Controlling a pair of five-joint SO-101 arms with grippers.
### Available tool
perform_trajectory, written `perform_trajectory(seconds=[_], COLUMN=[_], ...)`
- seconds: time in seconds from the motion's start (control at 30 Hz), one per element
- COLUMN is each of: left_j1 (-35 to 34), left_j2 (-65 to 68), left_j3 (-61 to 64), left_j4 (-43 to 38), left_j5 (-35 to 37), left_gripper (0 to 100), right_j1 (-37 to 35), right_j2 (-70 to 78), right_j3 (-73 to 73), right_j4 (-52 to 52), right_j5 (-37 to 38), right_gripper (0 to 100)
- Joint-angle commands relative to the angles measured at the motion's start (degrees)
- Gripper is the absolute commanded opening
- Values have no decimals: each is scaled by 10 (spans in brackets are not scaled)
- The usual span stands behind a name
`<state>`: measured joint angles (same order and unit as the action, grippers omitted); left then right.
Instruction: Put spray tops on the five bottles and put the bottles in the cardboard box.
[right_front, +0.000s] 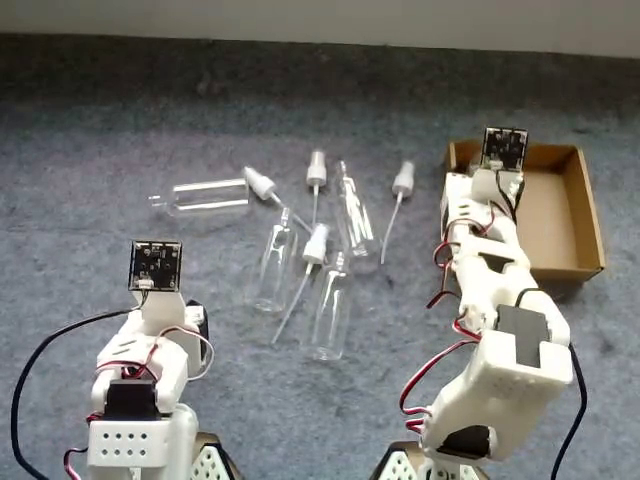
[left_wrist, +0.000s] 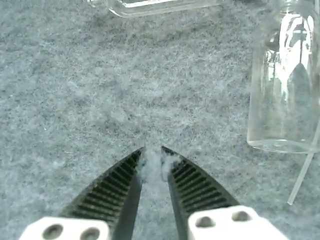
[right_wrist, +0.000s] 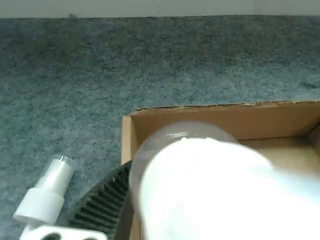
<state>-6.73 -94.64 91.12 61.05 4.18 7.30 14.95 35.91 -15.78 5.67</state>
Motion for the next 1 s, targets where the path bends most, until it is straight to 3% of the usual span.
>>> perform_trajectory(seconds=[0.0, 0.33, 0.97], left_j1=[-4, -4, -4], left_j2=[-5, -5, -5], left_j3=[-6, -5, -4], left_j4=[-11, -11, -11], left_j5=[4, 4, 4], left_gripper=[5, 5, 5], right_j1=[3, 0, -1], right_j2=[-22, -17, -17], right_j3=[-9, -209, -240], right_j4=[70, 326, 340], right_j5=[5, 4, 5], right_gripper=[289, 289, 289])
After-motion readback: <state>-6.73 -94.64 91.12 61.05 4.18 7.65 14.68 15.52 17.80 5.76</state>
